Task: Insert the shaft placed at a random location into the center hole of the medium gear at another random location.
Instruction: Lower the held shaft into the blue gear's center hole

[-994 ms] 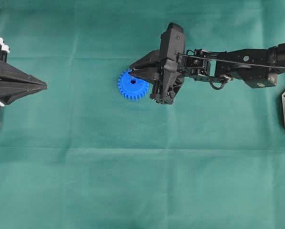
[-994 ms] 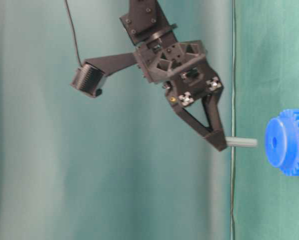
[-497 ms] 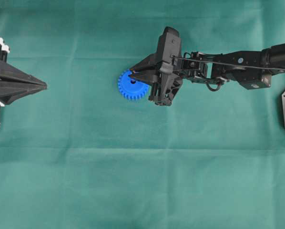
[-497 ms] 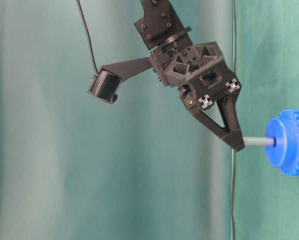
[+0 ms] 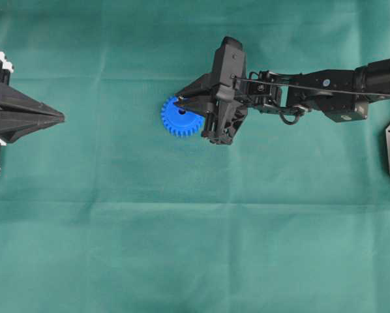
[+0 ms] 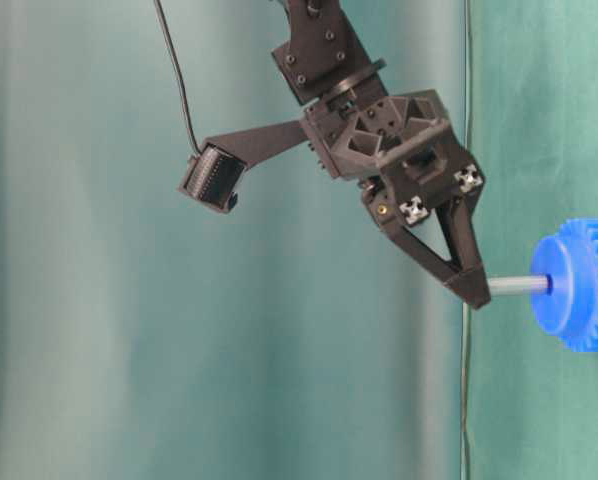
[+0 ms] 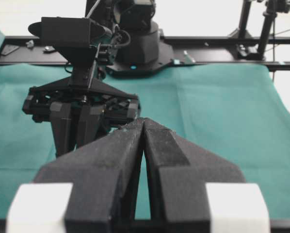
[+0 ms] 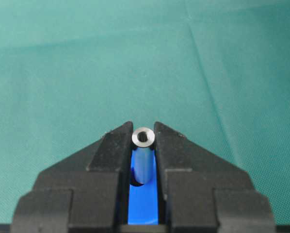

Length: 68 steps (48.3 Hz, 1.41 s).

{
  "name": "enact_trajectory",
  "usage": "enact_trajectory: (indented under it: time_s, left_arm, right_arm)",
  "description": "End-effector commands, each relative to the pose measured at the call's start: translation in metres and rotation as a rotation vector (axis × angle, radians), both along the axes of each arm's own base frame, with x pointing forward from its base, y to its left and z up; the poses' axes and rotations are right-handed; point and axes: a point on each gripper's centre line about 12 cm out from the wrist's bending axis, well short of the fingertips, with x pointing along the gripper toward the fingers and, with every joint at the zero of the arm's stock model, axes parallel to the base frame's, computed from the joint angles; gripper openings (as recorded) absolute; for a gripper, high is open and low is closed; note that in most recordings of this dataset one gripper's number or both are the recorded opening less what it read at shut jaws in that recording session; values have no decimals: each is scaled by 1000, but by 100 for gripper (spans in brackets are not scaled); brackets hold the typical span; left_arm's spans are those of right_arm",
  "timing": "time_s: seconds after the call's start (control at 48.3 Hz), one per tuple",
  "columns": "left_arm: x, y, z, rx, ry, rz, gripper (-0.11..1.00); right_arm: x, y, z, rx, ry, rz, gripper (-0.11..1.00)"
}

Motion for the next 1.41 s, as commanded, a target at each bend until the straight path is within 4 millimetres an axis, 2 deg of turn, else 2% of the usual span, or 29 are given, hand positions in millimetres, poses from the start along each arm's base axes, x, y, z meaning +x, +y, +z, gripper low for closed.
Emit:
enact_trajectory:
  time_s: [0.0, 0.269, 0.539, 0.642, 0.849, 1.036, 1.388]
  left_arm:
    - [3, 0, 8, 0, -18, -2, 0]
    - [3, -1, 8, -1, -20, -3, 0]
    - [3, -1, 8, -2, -14, -3, 0]
    - [3, -1, 8, -2, -14, -3, 0]
    - [3, -1, 8, -2, -14, -6, 0]
    - [3, -1, 8, -2, -15, -5, 0]
    - [3, -1, 8, -2, -18, -7, 0]
  right_arm:
    - [3, -1, 6, 2, -16, -4, 13]
    - [3, -1, 4, 3, -11, -4, 13]
    - [-1, 0, 35, -9, -65, 0, 13]
    - [-2, 0, 39, -13, -76, 2, 13]
    - [1, 7, 37, -12, -77, 17, 13]
    - [4, 7, 21, -10, -59, 18, 13]
    - [4, 7, 8, -6, -41, 15, 13]
